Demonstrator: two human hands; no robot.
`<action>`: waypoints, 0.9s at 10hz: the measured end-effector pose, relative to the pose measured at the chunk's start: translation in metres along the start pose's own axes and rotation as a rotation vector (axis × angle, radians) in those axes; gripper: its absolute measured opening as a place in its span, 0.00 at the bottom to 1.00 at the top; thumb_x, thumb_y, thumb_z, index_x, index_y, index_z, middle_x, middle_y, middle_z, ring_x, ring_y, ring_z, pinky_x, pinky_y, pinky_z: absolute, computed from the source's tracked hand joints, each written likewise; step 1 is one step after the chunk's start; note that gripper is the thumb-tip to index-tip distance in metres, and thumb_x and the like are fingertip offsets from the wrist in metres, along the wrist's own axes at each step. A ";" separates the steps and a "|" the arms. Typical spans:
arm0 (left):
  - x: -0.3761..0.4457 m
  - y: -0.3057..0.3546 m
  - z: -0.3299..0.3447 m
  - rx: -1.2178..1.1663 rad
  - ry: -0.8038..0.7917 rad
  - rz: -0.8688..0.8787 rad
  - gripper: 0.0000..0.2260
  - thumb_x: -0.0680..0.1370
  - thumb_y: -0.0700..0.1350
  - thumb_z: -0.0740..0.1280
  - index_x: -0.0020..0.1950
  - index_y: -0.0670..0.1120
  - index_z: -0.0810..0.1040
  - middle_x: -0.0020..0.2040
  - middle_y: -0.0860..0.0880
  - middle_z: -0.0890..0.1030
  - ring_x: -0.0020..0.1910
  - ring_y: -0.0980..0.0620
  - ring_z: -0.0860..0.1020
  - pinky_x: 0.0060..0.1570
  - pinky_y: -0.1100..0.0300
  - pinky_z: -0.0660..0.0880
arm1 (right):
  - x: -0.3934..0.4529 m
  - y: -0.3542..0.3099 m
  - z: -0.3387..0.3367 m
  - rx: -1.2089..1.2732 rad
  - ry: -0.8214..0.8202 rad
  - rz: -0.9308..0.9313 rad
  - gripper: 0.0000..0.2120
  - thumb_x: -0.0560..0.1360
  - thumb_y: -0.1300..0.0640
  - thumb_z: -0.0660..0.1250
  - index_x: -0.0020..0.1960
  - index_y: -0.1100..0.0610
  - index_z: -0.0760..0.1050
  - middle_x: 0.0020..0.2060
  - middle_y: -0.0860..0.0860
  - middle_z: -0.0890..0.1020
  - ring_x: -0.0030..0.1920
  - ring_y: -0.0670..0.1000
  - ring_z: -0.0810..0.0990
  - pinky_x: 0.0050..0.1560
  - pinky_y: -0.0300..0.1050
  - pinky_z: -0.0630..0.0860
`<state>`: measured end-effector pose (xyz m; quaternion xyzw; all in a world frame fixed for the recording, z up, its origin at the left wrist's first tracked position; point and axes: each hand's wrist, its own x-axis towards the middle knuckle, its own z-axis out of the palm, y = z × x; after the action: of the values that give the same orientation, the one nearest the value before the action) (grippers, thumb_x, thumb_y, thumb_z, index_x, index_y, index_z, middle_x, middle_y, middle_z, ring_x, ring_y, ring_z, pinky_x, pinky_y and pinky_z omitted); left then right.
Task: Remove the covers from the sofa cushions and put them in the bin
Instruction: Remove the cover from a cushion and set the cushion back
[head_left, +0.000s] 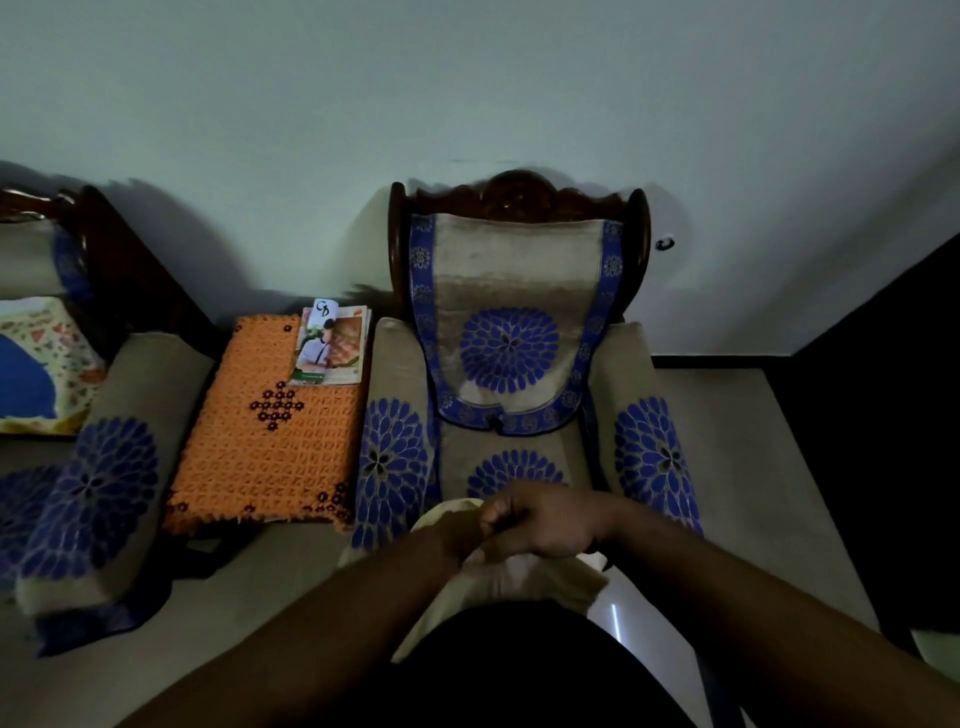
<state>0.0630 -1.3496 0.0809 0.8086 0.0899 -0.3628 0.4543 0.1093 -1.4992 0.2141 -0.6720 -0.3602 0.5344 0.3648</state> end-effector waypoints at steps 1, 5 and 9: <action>0.007 -0.001 -0.017 0.126 0.018 0.119 0.15 0.84 0.45 0.60 0.67 0.41 0.77 0.62 0.41 0.79 0.49 0.53 0.77 0.53 0.63 0.75 | -0.007 0.017 -0.015 0.079 0.196 0.034 0.12 0.77 0.56 0.70 0.36 0.58 0.75 0.33 0.54 0.71 0.35 0.49 0.70 0.41 0.45 0.69; -0.035 0.009 -0.020 -0.293 0.048 0.277 0.18 0.81 0.62 0.59 0.70 0.62 0.72 0.69 0.59 0.73 0.69 0.57 0.72 0.70 0.55 0.68 | -0.008 0.043 -0.025 0.007 0.491 -0.015 0.13 0.78 0.57 0.71 0.38 0.61 0.77 0.32 0.51 0.76 0.34 0.45 0.74 0.40 0.41 0.72; -0.031 0.006 -0.044 0.020 0.247 0.366 0.16 0.80 0.59 0.63 0.46 0.48 0.81 0.39 0.46 0.80 0.38 0.46 0.79 0.37 0.54 0.71 | -0.009 0.048 -0.046 -0.649 0.742 0.226 0.23 0.76 0.32 0.64 0.33 0.49 0.69 0.29 0.49 0.74 0.31 0.48 0.75 0.33 0.49 0.72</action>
<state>0.0655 -1.3121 0.1197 0.8542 -0.0068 -0.1732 0.4902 0.1574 -1.5343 0.1836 -0.9302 -0.2789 0.1564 0.1802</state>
